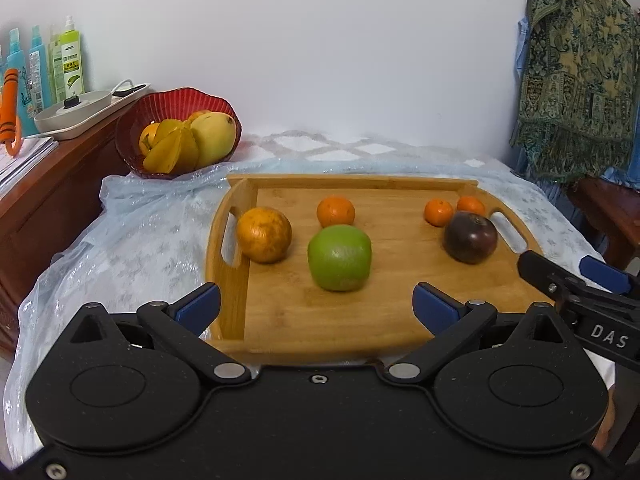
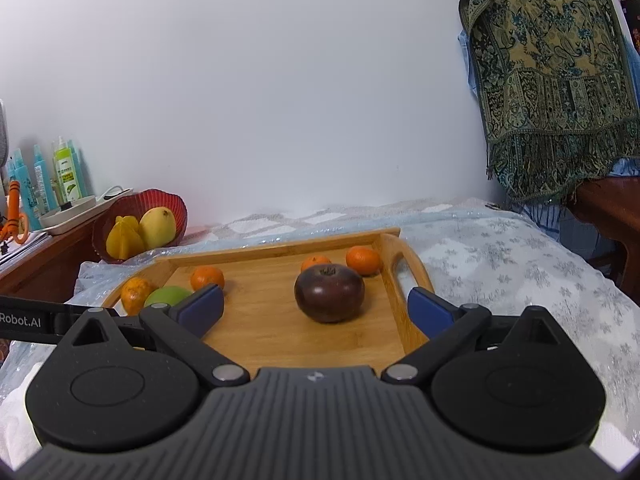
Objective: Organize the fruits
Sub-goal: 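Withdraw both grippers from the tray toward the loose jujubes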
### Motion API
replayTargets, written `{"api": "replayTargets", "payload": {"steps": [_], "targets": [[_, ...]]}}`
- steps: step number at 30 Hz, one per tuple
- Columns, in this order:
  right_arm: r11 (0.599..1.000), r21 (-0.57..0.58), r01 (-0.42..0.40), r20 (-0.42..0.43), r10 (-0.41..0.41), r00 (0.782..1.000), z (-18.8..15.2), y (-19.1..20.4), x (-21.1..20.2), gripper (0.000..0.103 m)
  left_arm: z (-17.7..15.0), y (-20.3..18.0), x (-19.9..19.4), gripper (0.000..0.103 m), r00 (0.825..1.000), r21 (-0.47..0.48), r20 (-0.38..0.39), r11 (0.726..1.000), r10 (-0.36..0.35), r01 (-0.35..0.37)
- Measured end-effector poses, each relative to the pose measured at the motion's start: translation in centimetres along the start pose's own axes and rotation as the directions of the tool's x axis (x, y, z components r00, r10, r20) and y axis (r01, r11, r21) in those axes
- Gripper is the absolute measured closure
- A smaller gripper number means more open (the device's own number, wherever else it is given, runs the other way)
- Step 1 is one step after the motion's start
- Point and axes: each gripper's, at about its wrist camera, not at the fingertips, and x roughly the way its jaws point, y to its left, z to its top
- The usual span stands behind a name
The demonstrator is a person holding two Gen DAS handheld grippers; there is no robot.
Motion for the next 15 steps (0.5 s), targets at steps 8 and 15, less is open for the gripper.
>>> {"api": "replayTargets", "payload": {"steps": [8, 15], "targets": [[1.000, -0.005, -0.011, 0.000, 0.011, 1.000, -0.3, 0.4, -1.7, 0.000, -1.0, -0.4, -1.6, 0.000, 0.999, 0.014, -0.032, 1.000, 0.016, -0.015], [1.000, -0.012, -0.008, -0.009, 0.008, 1.000, -0.5, 0.7, -2.8, 0.000, -2.1, -0.4, -2.5, 0.000, 0.997, -0.001, -0.078, 1.000, 0.002, -0.002]]}}
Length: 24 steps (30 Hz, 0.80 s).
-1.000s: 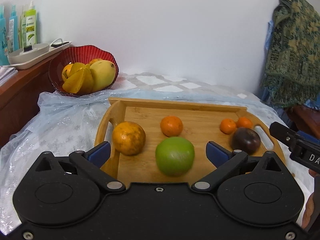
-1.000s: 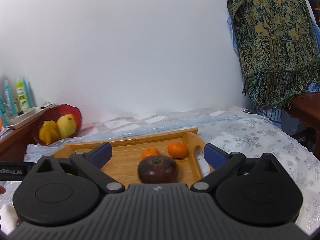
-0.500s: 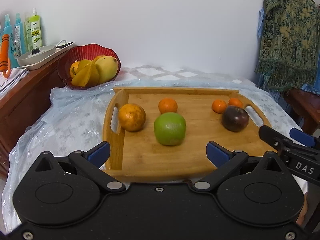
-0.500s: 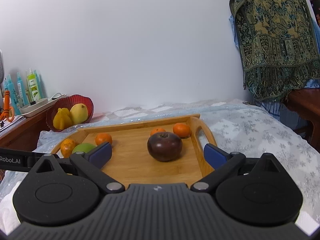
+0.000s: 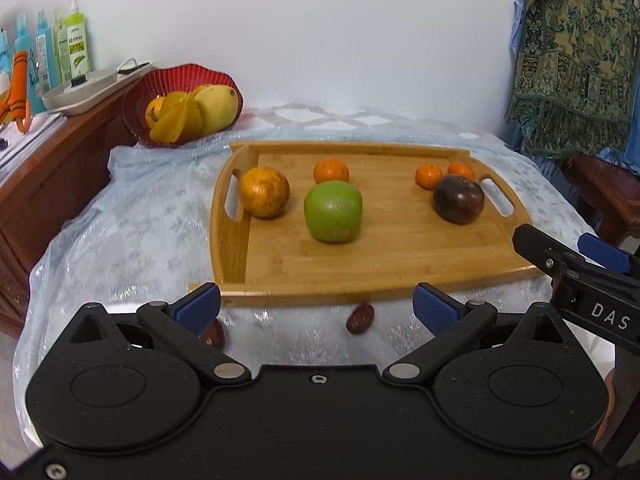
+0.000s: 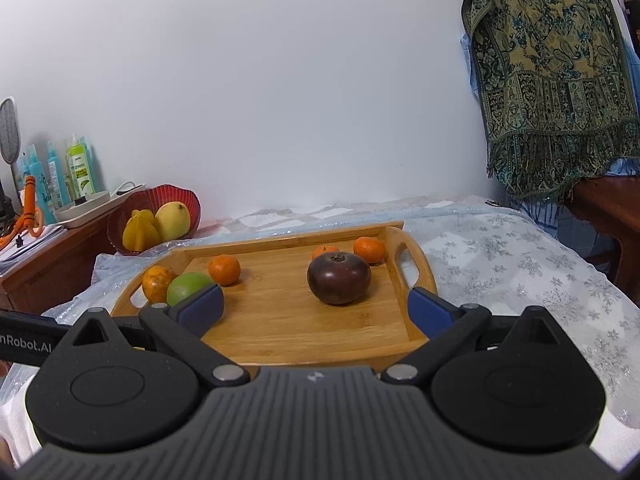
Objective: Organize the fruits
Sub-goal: 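Withdraw both grippers from the tray toward the loose jujubes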
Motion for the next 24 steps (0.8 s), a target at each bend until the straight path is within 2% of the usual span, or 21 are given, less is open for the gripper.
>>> {"api": "replayTargets", "payload": {"steps": [6, 13, 16, 21, 24], "targets": [[0.999, -0.009, 0.033, -0.017, -0.033, 0.999, -0.6, 0.3, -1.1, 0.000, -2.1, 0.0, -1.4, 0.000, 1.000, -0.018, 0.015, 1.000, -0.012, 0.012], [0.994, -0.057, 0.093, -0.060, -0.096, 0.994, -2.1, 0.3, -2.2, 0.000, -7.2, 0.3, -4.2, 0.000, 0.993, -0.095, 0.080, 0.991, -0.086, 0.094], [0.993, -0.070, 0.096, -0.088, -0.102, 0.991, -2.6, 0.0, -2.4, 0.000, -9.0, -0.1, -4.4, 0.001, 0.995, -0.089, 0.072, 0.993, -0.069, 0.076], [0.993, -0.075, 0.092, -0.117, -0.100, 0.988, -2.9, -0.5, -2.5, 0.003, -10.6, -0.5, -3.8, 0.018, 0.998, -0.058, 0.067, 0.998, -0.001, 0.005], [0.992, -0.079, 0.096, -0.161, -0.108, 0.981, -3.6, -0.8, -1.9, 0.014, -10.6, -0.1, -3.5, 0.029, 0.996, -0.067, 0.083, 0.998, 0.020, -0.014]]}}
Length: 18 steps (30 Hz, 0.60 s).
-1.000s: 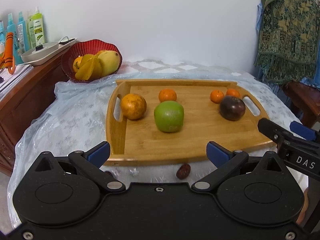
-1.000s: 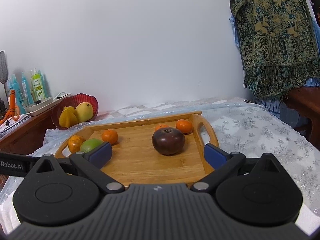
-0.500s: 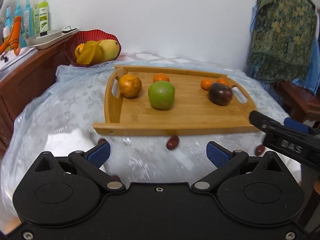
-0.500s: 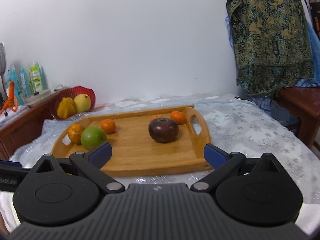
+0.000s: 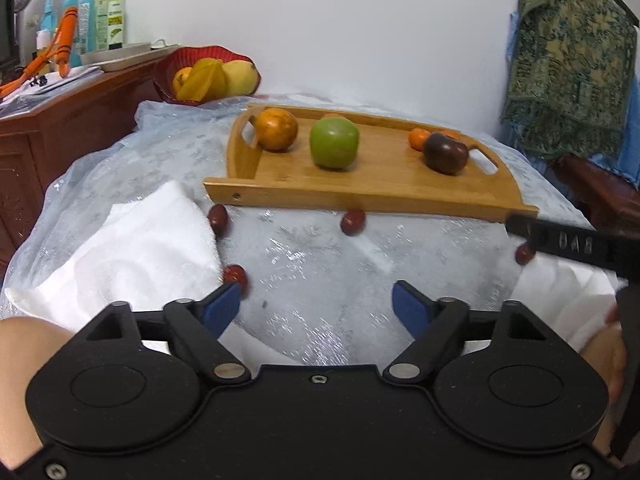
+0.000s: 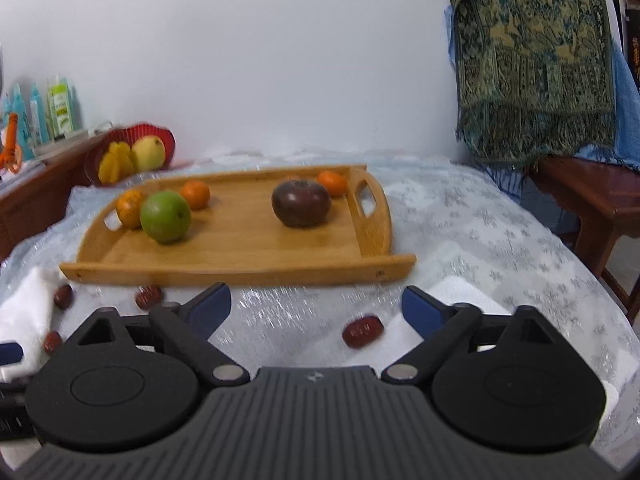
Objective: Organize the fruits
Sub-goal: 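Withdraw both grippers from the tray toward the loose jujubes, then close the left gripper on a red jujube on the sheet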
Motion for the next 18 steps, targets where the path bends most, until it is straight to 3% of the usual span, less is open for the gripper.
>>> {"api": "replayTargets", "payload": {"steps": [3, 7, 13, 18], "targets": [[1.000, 0.004, 0.008, -0.041, -0.008, 0.999, -0.6, -0.1, 0.7, 0.029, 0.3, 0.1, 0.9, 0.042, 0.999, 0.024, 0.006, 0.999, 0.044, -0.044], [1.000, -0.004, 0.022, -0.067, -0.022, 0.998, -0.9, -0.1, 1.2, 0.048, 0.3, 0.3, 2.3, 0.050, 0.996, 0.038, -0.013, 0.995, 0.092, -0.092], [0.999, 0.000, 0.050, -0.094, -0.050, 0.994, -0.9, -0.1, 2.2, 0.054, 0.3, 1.2, 3.5, 0.051, 0.990, 0.023, -0.019, 0.990, 0.138, -0.138], [0.998, 0.003, 0.064, -0.114, -0.063, 0.991, -0.6, -0.1, 3.1, 0.057, 0.3, 1.6, 4.6, 0.053, 0.989, 0.016, -0.047, 0.991, 0.137, -0.136]]}}
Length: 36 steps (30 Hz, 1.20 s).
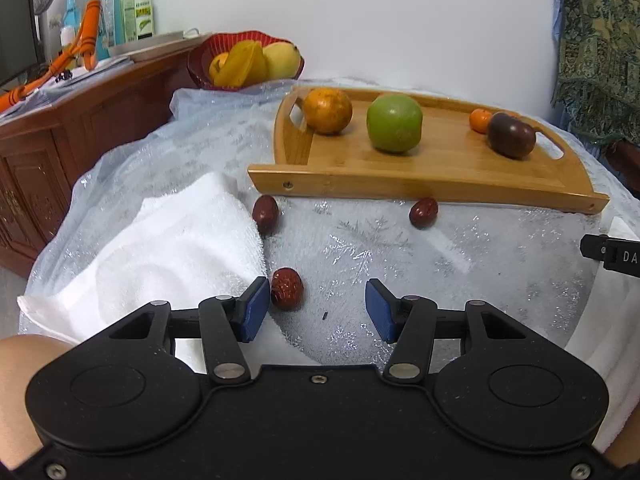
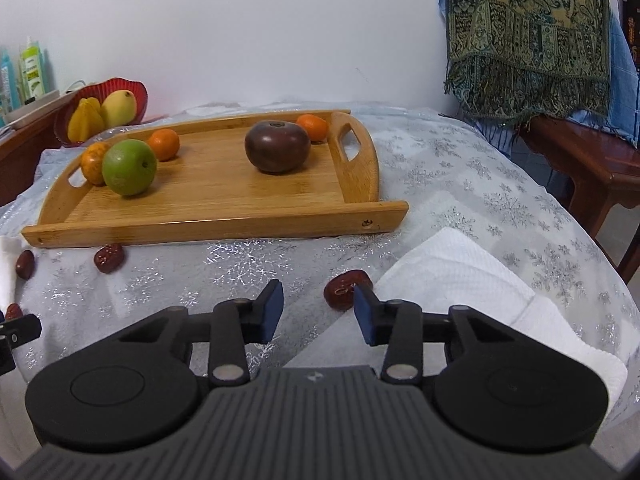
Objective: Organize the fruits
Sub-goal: 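Close the left gripper on a red jujube on the sheet, then carry the jujube with the left gripper onto the tray beside the orange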
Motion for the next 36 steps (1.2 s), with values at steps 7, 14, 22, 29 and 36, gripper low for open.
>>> {"api": "replayTargets", "payload": {"steps": [7, 14, 22, 29, 36], "targets": [[1.000, 0.001, 0.013, -0.021, -0.013, 1.000, 0.2, 0.1, 0.8, 0.064, 0.3, 0.4, 1.0, 0.068, 1.000, -0.028, -0.025, 0.999, -0.016, 0.015], [0.999, 0.025, 0.034, -0.008, -0.034, 0.999, 0.5, -0.2, 1.1, 0.064, 0.3, 0.5, 1.1, 0.076, 1.000, -0.030, -0.019, 0.999, -0.012, 0.011], [0.997, 0.048, 0.060, 0.001, -0.060, 0.998, 0.8, -0.4, 1.7, 0.078, 0.4, 0.5, 1.0, 0.085, 1.000, -0.032, -0.011, 0.999, -0.021, 0.020], [0.998, 0.044, 0.039, 0.024, -0.040, 0.999, 0.9, -0.3, 1.2, 0.081, 0.8, 0.4, 0.7, 0.085, 1.000, -0.030, -0.001, 0.999, -0.031, 0.031], [0.997, 0.075, -0.023, 0.079, 0.017, 0.997, 1.7, -0.6, 0.2, 0.081, 2.7, -0.2, -0.4, 0.085, 0.997, -0.014, 0.057, 0.998, -0.058, 0.059]]}}
